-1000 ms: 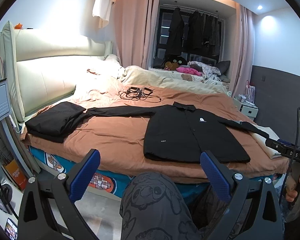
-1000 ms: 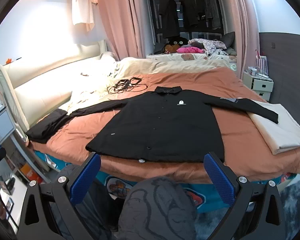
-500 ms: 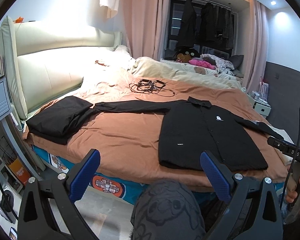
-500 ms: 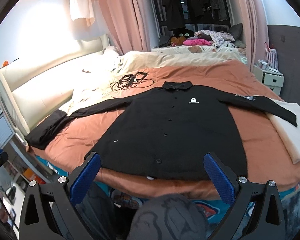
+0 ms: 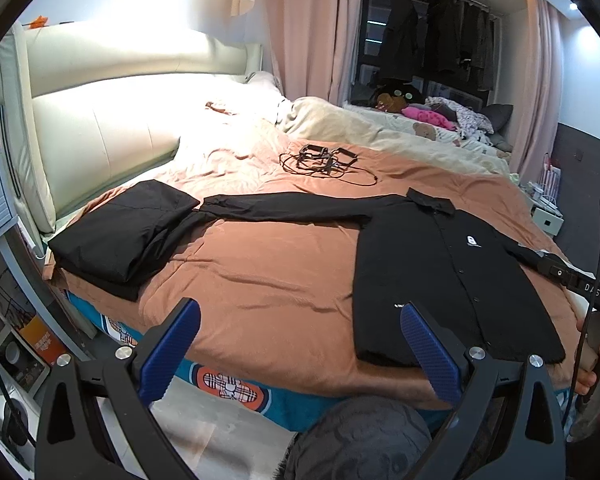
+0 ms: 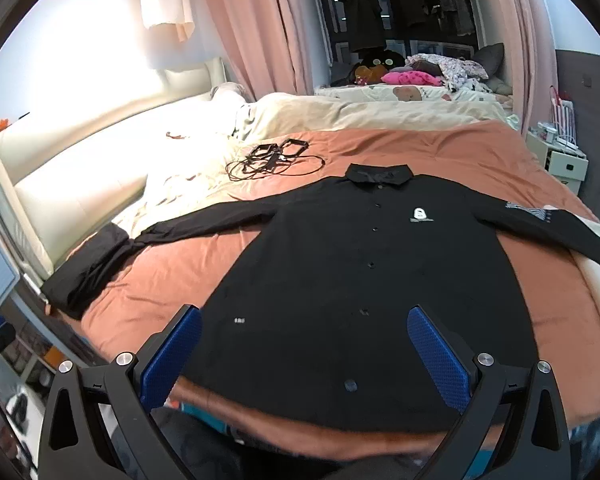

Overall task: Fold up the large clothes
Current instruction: 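Move the left tool to the black sleeve cuff and close on it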

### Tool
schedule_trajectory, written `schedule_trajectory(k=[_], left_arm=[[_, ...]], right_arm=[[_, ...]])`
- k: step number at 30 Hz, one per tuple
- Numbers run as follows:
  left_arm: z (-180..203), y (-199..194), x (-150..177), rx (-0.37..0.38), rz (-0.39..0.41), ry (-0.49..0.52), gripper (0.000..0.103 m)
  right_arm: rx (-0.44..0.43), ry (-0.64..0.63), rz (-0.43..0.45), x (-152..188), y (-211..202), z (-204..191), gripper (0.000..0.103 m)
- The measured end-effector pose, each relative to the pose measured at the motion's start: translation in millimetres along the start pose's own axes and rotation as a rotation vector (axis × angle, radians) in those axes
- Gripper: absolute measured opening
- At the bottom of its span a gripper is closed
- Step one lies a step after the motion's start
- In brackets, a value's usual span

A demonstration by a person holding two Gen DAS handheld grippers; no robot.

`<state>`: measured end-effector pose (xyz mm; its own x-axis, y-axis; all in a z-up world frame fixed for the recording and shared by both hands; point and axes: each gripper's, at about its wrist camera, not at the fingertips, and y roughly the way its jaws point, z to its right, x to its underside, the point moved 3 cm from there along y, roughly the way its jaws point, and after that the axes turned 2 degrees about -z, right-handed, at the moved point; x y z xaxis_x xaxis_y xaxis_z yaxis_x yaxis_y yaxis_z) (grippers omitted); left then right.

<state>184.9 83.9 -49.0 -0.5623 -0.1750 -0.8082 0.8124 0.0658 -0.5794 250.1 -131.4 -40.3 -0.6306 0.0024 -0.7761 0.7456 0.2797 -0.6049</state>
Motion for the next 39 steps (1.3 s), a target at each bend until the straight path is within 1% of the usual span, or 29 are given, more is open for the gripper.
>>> schedule_trajectory(k=[3, 7, 11, 15, 19, 26, 31, 35, 39], left_arm=[[-5, 20, -9, -0.010, -0.019, -0.014, 0.102], [-14, 50, -23, -0.004, -0.049, -0.039, 0.102], [-20, 81, -37, -0.027, -0.076, -0.045, 0.102], [-27, 111, -53, -0.046, -0.095, -0.047, 0.102], [-33, 145, -71, -0.064, -0.114, -0.049, 0.102], [-52, 199, -101, -0.110, -0.148, -0.061, 0.102], [-68, 244, -124, -0.142, -0.176, -0.073, 0.102], [-75, 278, -136, -0.160, -0.199, -0.086, 0.102], [-89, 319, -144, -0.176, -0.245, -0.122, 0.102]], right_arm=[[-0.006, -0.002, -0.004, -10, 18, -3, 0.103], [-0.001, 0.015, -0.014, -25, 48, -4, 0.103], [-0.019, 0.045, -0.029, -40, 79, -3, 0.103], [-0.009, 0.069, -0.036, -55, 109, 1, 0.103], [-0.052, 0.112, -0.058, -70, 145, 7, 0.103], [-0.020, 0.123, -0.107, -87, 207, 8, 0.103], [0.050, 0.126, -0.125, -96, 238, 15, 0.103], [0.009, 0.148, -0.133, -107, 256, 19, 0.103], [0.001, 0.160, -0.149, -115, 276, 22, 0.103]])
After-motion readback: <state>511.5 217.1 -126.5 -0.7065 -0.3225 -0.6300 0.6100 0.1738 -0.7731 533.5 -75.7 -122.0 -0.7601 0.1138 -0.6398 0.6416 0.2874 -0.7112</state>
